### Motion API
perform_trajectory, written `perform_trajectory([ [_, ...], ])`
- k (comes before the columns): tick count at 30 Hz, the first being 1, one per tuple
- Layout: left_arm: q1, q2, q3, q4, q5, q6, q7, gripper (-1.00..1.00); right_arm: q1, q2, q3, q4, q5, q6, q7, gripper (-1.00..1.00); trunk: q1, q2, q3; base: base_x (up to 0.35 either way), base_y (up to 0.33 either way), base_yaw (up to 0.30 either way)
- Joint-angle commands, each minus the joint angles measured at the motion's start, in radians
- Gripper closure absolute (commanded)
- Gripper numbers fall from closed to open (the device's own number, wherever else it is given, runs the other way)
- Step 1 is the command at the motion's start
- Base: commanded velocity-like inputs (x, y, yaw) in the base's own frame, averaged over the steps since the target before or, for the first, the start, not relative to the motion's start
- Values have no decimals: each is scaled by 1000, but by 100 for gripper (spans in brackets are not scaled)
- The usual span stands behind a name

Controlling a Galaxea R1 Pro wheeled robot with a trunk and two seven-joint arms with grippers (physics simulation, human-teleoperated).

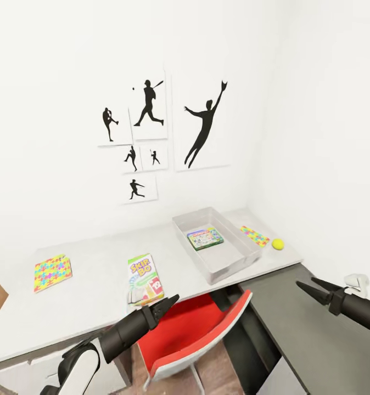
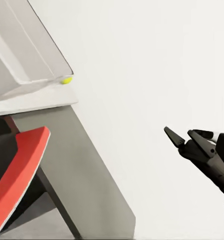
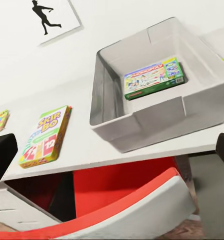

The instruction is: Put all the toys in the child's room - the three board games (two on the bed and one on the table), the two jigsaw puzzles on the table, and the tennis ball on the table - inside the toy box on the table in the child's room.

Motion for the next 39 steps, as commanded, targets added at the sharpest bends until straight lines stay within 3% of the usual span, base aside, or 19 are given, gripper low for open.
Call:
perform_trajectory([
  [1,0,1,0,0,9,7,2,-100,-2,-1,-2,-1,5,18,5,-100,0,-2,-2,-292,0,160],
  [10,2,2,1,0,10,6,2,-100,-3,-1,0,-1,5,23,2,-100,0,-2,-2,-160,0,223],
  [29,5,3,2,-1,10,5,-3,-100,-4,-1,4,-1,14,25,-2,-100,0,-2,-2,-13,0,290],
  [39,11,2,20,0,11,3,-2,-100,-11,0,8,-1,19,28,-4,-100,0,-2,2,0,0,283],
])
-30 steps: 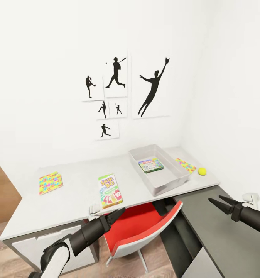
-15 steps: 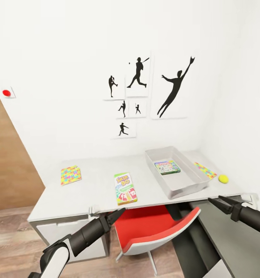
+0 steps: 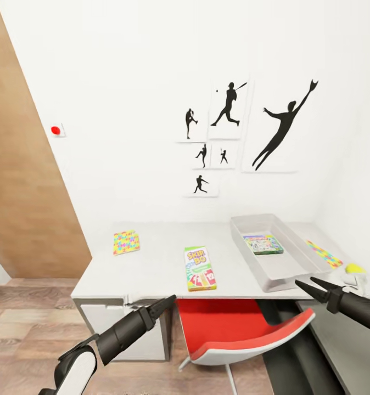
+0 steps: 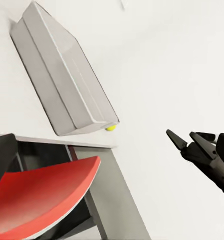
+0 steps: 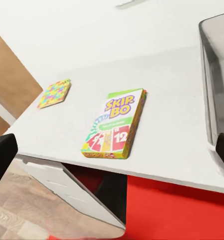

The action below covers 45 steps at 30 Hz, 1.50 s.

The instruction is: Put all the toys in the child's room - the three board games (two on the bed and one on the table), the two jigsaw puzzles on the table, and the tennis ball on the table - inside the toy box on the table in the child's room.

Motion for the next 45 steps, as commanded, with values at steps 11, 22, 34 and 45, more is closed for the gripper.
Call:
perform_trajectory([
  [11,10,0,61,20,37,7,11,-100,-3,2,17,-1,7,7,-41,-100,1,-2,-1,0,0,286],
  [22,19,-3,129,59,105,7,14,-100,-3,2,48,-1,7,7,-102,-100,1,-2,-1,0,0,290],
  [34,15,-28,105,62,104,9,76,-100,-3,2,54,-1,6,9,-120,-100,1,-2,-1,0,0,291],
  [45,12,-31,107,65,108,14,88,-100,-3,2,66,-1,7,9,-124,-100,1,-2,-1,0,0,291],
])
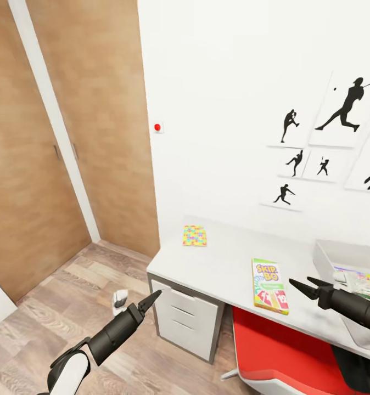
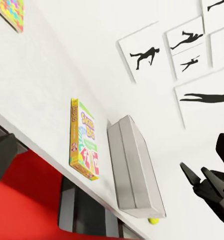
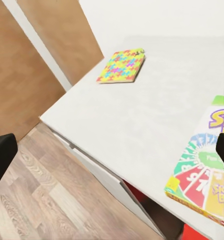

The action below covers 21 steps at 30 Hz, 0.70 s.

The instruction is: Put all the toys in the child's room - the three board games (two on the bed and one on the table), the two jigsaw puzzles on the table, and the tennis ball on the table - inside the toy box on the table in the child's room.

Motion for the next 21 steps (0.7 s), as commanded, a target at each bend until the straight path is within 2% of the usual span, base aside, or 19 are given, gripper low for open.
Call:
perform_trajectory([
  [1,-2,1,-1,0,8,6,2,-100,-1,0,-1,-1,7,7,7,-100,1,-2,-2,0,0,291],
  [21,-5,6,12,43,9,5,10,-100,-2,0,7,-1,7,7,-18,-100,1,-2,-6,0,0,291],
])
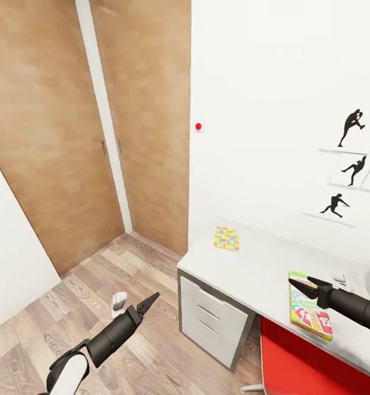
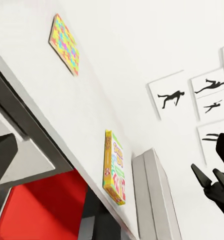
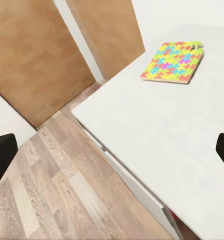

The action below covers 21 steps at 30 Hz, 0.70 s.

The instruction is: Put all the toys in the child's room - the three board games (two on the bed and one on the table), the two jigsaw puzzles on the table, and the tennis ball on the table - inside the toy box on the table in the child's room.

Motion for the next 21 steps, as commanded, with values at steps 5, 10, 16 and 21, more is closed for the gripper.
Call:
perform_trajectory([
  [5,-2,2,10,7,10,5,0,-100,-1,0,10,-1,6,6,-11,-100,1,-2,-4,0,0,291],
  [10,-2,2,14,10,9,5,2,-100,-1,0,35,0,6,6,-43,-100,1,-2,-6,0,0,291],
  [16,-2,3,48,40,11,5,18,-100,-2,-1,77,1,7,7,-74,-100,1,-2,-8,0,0,291],
  [21,-2,4,87,59,13,7,27,-100,-3,-2,104,3,8,18,-82,-100,1,-2,-10,0,0,291],
])
